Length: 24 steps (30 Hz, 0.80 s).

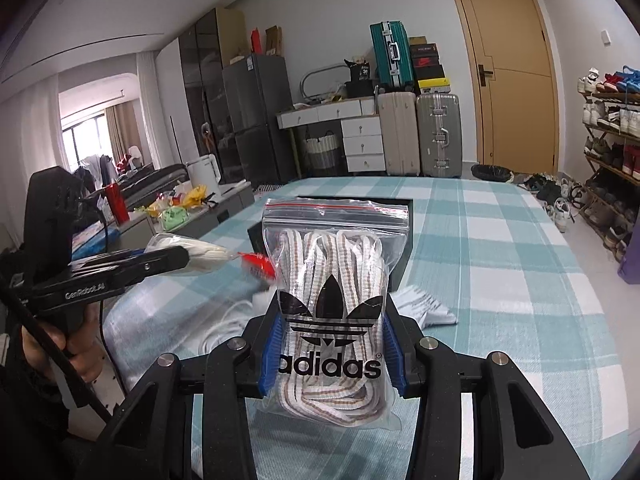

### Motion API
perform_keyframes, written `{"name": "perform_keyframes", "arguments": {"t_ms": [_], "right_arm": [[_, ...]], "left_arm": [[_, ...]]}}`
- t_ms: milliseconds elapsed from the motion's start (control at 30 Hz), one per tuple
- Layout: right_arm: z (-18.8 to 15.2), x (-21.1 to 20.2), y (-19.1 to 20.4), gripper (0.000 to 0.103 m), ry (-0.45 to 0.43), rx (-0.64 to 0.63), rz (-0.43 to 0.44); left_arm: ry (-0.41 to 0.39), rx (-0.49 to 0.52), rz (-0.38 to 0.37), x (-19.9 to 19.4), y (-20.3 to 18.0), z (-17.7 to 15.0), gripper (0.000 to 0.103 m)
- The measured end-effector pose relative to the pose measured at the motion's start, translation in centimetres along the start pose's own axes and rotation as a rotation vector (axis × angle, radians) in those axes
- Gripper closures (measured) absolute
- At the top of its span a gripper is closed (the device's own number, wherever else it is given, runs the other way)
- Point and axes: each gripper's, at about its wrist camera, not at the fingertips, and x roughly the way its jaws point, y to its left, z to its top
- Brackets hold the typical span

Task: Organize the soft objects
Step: 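Carry the adidas bag and white mask into the black box with both tools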

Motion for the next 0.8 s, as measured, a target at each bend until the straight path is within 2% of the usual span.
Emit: {"name": "perform_keyframes", "arguments": {"t_ms": [300, 800], "right_arm": [[2.1, 0.7, -0.1, 0.06, -0.02, 0.018, 0.007], [5.2, 4.2, -0.8, 0.06, -0.025, 0.042, 0.032]], "left_arm": [[-0.037, 0.015, 0.007, 0.7, -0.1, 1.7, 0.073], [-0.078, 0.01, 0.038, 4.5, 0.8, 4.8, 0.073]]}}
